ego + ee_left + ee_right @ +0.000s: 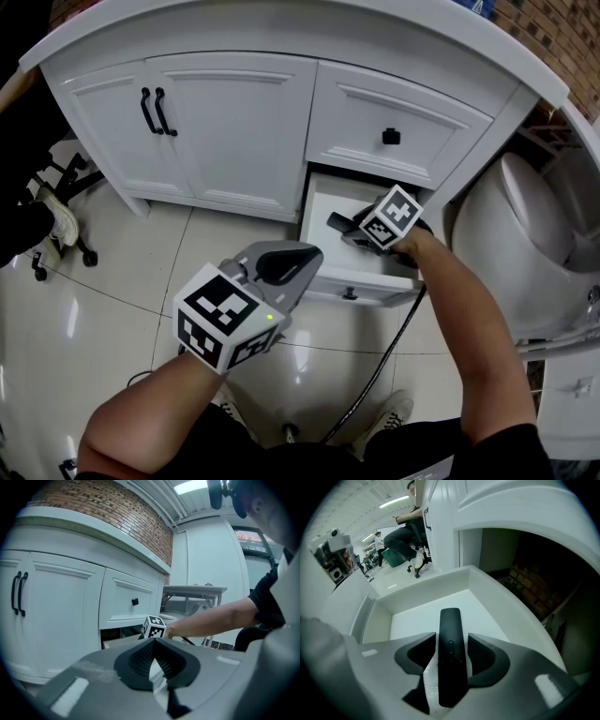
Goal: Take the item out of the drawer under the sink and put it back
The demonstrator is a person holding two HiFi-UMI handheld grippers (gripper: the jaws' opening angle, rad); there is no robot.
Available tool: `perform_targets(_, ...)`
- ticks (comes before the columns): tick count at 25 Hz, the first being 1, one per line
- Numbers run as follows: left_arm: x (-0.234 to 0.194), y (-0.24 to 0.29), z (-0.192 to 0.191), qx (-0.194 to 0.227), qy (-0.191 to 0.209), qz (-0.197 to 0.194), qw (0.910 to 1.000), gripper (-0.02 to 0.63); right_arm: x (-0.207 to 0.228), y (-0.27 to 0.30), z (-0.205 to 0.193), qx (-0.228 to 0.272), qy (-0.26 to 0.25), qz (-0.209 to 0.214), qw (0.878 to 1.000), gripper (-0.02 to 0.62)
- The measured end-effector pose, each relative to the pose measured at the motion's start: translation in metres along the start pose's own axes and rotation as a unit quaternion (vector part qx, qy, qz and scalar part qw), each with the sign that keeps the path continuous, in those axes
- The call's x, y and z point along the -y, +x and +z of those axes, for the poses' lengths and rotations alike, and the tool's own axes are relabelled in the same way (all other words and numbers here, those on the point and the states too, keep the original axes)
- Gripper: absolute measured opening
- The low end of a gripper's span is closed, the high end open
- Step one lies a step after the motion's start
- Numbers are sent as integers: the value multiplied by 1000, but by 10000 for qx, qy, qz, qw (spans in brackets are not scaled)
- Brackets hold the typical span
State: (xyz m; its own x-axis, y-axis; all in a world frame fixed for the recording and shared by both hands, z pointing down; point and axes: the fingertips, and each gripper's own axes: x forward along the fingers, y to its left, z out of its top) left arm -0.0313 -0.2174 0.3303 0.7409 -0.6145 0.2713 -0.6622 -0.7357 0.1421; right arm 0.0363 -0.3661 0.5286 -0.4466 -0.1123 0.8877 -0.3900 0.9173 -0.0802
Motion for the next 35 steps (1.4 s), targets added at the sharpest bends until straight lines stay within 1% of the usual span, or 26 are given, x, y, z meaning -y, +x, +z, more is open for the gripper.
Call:
perform_targets(2,0,-1,1,4,10,5,10000,6,0,-1,0,-11,6,-19,10000,207)
perform_targets(4,1,-1,1,11,24,3,10000,6,0,-1,-1,-22,-18,-22,10000,173)
perform_targets(6,1,-1,1,15,26,1,10000,6,-1,-2,-1,-40,-86,-25,10000,167)
perform_targets(10,1,-2,3,39,23,-1,10000,6,-4,-2,0,-117,-374,-138,9991,164)
perform_targets(13,5,-3,5,56,51,-27,10000,6,-5,-9,7,-39,-619,-359,9974,163)
perform_targets(18,6,-8,8,104,78,20,9999,6,-1,-37,30,473,-835,-974,9906,163)
perform_targets(21,10,-12,11,156,109,35,9998,6,-3,-62,42,807,-969,-1332,9830,163)
perform_targets(25,14,-18,14,190,120,41,9997,6,-12,-103,55,1311,-936,-1695,9723,163)
perform_targets(30,27,-23,18,273,58,-29,9996,6,-39,-158,63,2048,-752,-1872,9578,163)
perform_targets(32,34,-25,23,357,46,-64,9993,6,-55,-179,62,2303,-691,-1864,9526,163)
perform_targets(35,43,-29,30,443,136,-77,9989,6,-81,-203,55,2600,-595,-1793,9470,163)
